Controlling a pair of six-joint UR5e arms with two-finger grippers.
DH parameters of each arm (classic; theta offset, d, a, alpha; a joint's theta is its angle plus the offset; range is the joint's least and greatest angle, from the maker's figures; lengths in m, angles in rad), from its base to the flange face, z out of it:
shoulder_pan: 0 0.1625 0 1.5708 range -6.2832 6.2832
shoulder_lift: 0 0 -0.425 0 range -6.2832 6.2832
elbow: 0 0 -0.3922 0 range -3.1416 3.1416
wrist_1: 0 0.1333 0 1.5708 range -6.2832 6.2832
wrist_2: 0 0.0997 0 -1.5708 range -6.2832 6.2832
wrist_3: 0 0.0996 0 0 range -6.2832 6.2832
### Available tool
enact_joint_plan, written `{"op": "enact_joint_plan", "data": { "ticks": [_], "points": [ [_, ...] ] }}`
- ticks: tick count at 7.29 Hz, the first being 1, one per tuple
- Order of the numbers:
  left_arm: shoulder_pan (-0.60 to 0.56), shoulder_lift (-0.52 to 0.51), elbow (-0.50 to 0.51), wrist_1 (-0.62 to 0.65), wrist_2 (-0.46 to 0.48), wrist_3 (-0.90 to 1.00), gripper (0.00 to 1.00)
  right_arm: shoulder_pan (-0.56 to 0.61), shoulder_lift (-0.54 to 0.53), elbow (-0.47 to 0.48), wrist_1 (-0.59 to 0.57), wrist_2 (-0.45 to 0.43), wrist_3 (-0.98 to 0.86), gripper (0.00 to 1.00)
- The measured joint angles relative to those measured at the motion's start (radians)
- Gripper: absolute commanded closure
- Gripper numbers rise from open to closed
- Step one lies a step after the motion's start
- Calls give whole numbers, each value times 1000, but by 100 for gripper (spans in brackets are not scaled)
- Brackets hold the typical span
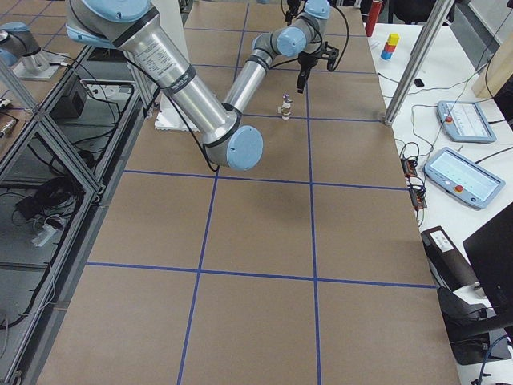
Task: Assemble PPR valve and pipe with both arms
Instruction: 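Open the right gripper and withdraw it from the joined parts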
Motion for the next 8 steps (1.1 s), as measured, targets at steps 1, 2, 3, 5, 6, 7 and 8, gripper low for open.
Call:
{"op": "enact_joint_plan", "data": {
  "ticks": [1, 2, 3, 5, 6, 7, 8],
  "points": [
    [-32, 2, 1, -2, -51, 35, 1, 96, -103, 50, -49, 5, -219, 1],
    [-79, 7, 6, 2, -102, 81, 1, 185, -212, 61, -67, 7, -461, 1],
    [-141, 12, 28, 5, -148, 138, 1, 276, -307, 34, -70, 8, -711, 1],
    [-270, 23, 109, 8, -211, 257, 1, 449, -416, -110, -67, 19, -1123, 1],
    [-300, 41, 131, 4, -219, 269, 1, 520, -446, -205, -65, 48, -1263, 1],
    [-313, 63, 145, -1, -220, 258, 1, 581, -474, -301, -41, 87, -1346, 1],
    [-319, 77, 150, -4, -221, 251, 1, 621, -501, -382, 33, 107, -1374, 1]
  ]
}}
